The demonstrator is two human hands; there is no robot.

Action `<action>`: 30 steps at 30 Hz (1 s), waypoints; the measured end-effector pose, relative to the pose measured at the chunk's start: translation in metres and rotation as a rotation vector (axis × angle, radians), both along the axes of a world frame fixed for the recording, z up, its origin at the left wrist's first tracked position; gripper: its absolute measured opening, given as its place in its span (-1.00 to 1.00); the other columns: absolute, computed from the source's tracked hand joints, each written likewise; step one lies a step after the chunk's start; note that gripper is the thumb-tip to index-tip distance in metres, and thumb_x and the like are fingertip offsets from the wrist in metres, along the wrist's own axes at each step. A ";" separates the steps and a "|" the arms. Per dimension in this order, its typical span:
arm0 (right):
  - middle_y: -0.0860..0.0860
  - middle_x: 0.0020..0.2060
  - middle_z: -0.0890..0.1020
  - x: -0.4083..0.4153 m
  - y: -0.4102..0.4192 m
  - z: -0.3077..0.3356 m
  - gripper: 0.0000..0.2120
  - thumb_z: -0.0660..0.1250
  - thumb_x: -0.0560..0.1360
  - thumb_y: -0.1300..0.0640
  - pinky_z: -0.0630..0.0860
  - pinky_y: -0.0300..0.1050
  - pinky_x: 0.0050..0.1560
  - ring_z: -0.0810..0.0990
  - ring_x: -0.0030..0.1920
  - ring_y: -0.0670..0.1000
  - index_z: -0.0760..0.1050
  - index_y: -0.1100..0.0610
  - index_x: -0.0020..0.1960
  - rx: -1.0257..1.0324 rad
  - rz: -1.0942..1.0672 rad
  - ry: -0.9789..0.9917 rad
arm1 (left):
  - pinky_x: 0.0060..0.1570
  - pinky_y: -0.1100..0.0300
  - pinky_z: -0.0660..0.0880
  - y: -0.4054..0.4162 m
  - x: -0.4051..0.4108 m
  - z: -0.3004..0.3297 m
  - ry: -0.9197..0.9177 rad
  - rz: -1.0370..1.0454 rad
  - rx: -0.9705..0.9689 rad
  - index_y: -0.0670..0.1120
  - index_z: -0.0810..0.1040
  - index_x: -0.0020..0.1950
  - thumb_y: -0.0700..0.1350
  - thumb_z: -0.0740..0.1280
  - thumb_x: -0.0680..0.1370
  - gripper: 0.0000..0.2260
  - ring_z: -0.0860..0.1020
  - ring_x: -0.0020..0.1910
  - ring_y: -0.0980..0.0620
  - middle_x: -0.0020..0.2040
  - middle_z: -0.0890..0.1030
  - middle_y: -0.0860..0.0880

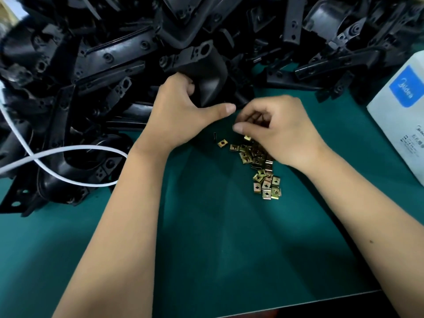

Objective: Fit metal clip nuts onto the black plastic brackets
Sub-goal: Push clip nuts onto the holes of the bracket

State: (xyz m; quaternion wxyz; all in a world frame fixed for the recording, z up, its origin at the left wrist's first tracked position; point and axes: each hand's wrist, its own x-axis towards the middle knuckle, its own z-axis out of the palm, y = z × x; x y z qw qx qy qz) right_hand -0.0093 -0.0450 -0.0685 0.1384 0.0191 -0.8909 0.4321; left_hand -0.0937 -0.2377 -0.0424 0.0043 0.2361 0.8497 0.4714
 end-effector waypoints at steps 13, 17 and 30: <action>0.07 -0.23 0.75 0.003 -0.001 0.003 -0.90 0.53 0.49 0.30 0.58 -0.23 -0.19 0.74 -0.20 0.00 0.69 0.14 -0.04 -0.664 -0.039 0.024 | -0.36 0.25 0.53 0.012 0.005 -0.012 -0.108 -0.198 0.217 -0.12 0.63 -0.07 -0.17 0.63 0.41 -0.78 0.66 -0.34 0.06 -0.20 0.73 -0.03; 0.12 -0.20 0.75 0.004 -0.003 0.005 -0.88 0.48 0.51 0.37 0.59 -0.22 -0.18 0.75 -0.16 0.05 0.68 0.21 0.01 -0.728 -0.030 0.000 | -0.37 0.23 0.53 0.009 0.003 -0.011 -0.151 -0.229 0.253 -0.11 0.62 -0.01 -0.21 0.62 0.40 -0.75 0.68 -0.29 0.05 -0.17 0.74 -0.01; 0.04 -0.27 0.72 0.006 0.000 0.010 -0.73 0.55 0.32 0.17 0.52 -0.24 -0.27 0.70 -0.26 -0.02 0.63 0.19 0.00 -0.922 0.009 -0.132 | -0.31 0.24 0.55 0.008 0.004 -0.008 -0.161 -0.278 0.329 -0.09 0.63 0.07 -0.22 0.64 0.38 -0.66 0.69 -0.18 0.06 -0.07 0.74 -0.04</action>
